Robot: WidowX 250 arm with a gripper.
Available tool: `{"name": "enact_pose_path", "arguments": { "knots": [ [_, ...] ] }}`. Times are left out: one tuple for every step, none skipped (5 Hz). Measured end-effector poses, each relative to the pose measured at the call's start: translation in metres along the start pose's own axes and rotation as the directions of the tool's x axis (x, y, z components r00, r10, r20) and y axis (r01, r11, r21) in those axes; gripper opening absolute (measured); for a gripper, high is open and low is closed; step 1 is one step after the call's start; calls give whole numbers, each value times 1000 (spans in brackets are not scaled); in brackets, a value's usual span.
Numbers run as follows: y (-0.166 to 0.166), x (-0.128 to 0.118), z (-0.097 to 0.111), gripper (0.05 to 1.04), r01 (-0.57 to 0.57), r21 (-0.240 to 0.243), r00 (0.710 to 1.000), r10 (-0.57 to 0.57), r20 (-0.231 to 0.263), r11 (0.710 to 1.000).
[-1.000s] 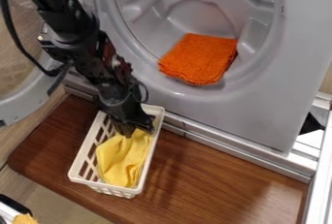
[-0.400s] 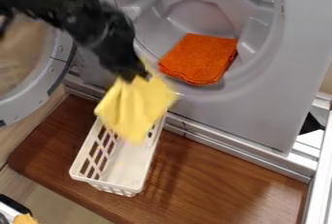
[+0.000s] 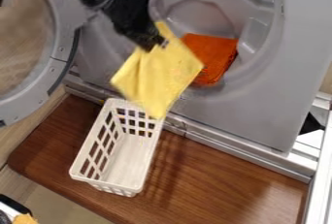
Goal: Put the yellow cloth into the washing machine
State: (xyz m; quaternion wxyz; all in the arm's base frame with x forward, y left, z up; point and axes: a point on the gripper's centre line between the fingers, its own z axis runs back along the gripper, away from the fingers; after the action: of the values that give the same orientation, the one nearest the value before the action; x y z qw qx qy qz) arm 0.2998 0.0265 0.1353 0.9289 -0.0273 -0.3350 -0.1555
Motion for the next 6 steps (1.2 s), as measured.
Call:
{"name": "enact_pose_path", "arguments": {
  "knots": [
    [7,15,-11,51,-1,-14,1000,1,9,1000],
    [17,28,-37,51,-17,-52,1000,18,2,998],
    [26,47,-63,51,-19,-85,1000,18,-3,996],
    [31,54,-91,51,-42,-138,999,42,-10,990],
    [29,54,-111,72,-19,-158,1000,17,-13,987],
    [29,53,-112,213,-6,-150,1000,4,-18,989]
  ]
}}
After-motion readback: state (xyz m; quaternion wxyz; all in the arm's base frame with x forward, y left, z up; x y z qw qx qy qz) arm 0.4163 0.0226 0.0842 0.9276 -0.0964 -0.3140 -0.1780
